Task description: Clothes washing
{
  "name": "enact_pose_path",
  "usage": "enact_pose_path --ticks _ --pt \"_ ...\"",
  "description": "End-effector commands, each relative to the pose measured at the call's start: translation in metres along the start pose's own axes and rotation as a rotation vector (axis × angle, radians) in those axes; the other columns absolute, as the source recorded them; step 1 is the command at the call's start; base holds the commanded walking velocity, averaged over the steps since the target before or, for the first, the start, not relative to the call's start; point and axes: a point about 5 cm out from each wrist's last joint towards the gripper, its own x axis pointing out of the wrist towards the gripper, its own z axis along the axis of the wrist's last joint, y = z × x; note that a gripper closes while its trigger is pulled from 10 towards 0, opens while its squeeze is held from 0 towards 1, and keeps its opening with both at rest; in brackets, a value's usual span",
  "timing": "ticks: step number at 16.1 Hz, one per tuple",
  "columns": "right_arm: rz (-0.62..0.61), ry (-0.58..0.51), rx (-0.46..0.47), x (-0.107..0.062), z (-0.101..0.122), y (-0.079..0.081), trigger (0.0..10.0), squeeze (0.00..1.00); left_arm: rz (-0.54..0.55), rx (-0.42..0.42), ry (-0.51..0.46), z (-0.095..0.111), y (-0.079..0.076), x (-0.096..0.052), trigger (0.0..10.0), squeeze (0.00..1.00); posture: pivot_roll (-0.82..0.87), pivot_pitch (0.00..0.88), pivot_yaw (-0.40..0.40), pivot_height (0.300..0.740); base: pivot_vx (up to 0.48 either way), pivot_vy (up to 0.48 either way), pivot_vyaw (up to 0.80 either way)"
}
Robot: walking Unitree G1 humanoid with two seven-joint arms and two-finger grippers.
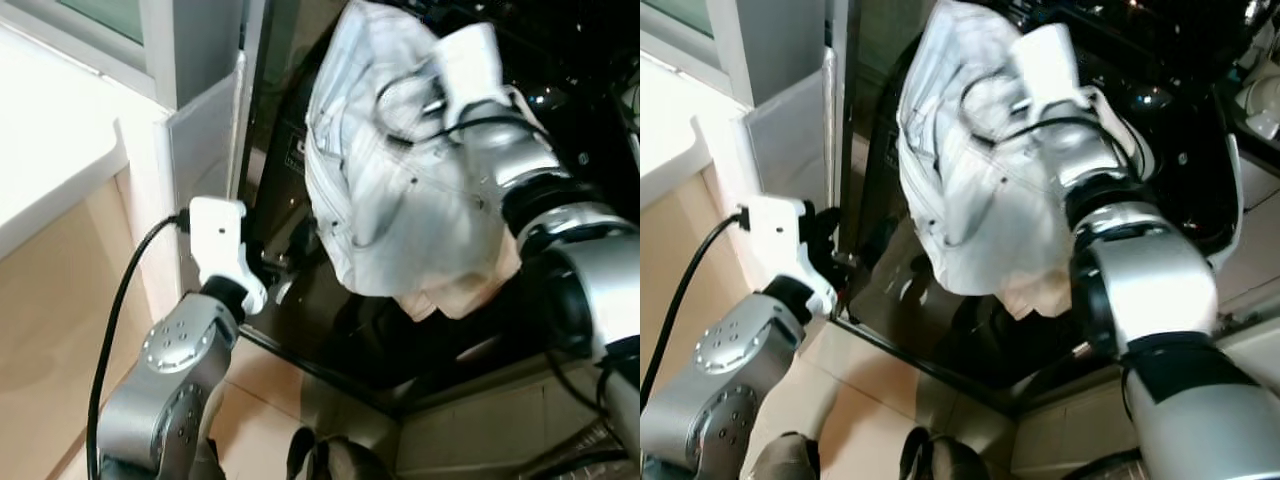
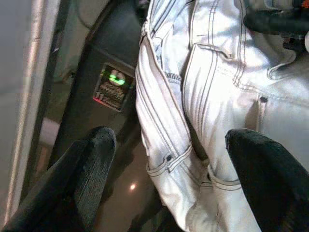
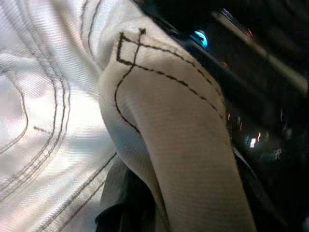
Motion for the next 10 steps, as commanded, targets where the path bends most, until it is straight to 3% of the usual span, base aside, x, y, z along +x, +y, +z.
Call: enact_pose_path --ticks 1,2,3,4,5,7,9,10 --pt "-0.074 0.017 0.262 -0.001 -0.003 -0.023 10.0 0.00 -0.032 -0.011 0.034 -0.005 -0.007 0.007 10.0 0.00 0.10 0.111 -0.249 0.740 0.000 0.000 0.00" --pt "-0.074 0.017 0.262 -0.001 -0.003 -0.023 10.0 0.00 -0.032 -0.011 0.034 -0.005 -0.007 0.007 10.0 0.00 0.10 0.111 -0.249 0.740 0.000 0.000 0.00" --pt "-0.072 0.014 0.329 -0.001 -0.002 -0.023 10.0 0.00 -0.028 -0.011 0.035 -0.006 -0.006 0.009 10.0 0.00 0.10 0.107 -0.248 0.740 0.000 0.000 0.00" --pt "-0.123 0.011 0.532 -0.001 -0.001 -0.031 10.0 0.00 0.026 -0.028 0.042 -0.008 0.000 0.015 10.0 0.00 0.09 0.077 -0.237 0.740 0.000 0.000 0.00" --pt "-0.177 0.020 0.631 -0.002 -0.005 -0.036 10.0 0.00 0.142 -0.024 0.051 -0.014 0.010 0.023 10.0 0.00 0.08 0.047 -0.228 0.740 0.000 0.000 0.00" --pt "-0.136 -0.016 0.591 -0.001 0.000 -0.028 10.0 0.00 0.179 0.002 0.024 -0.014 0.012 0.030 10.0 0.00 0.08 0.014 -0.209 0.740 0.000 0.000 0.00" --pt "-0.104 -0.141 0.511 -0.001 0.028 -0.029 10.0 0.00 0.165 0.066 -0.022 -0.008 0.012 0.034 10.0 0.00 0.07 0.000 -0.187 0.740 0.000 0.000 0.00" --pt "-0.104 -0.170 0.514 -0.001 0.035 -0.033 10.0 0.00 0.164 0.065 -0.038 -0.006 0.013 0.036 10.0 0.00 0.06 0.000 -0.182 0.740 0.000 0.000 0.00"
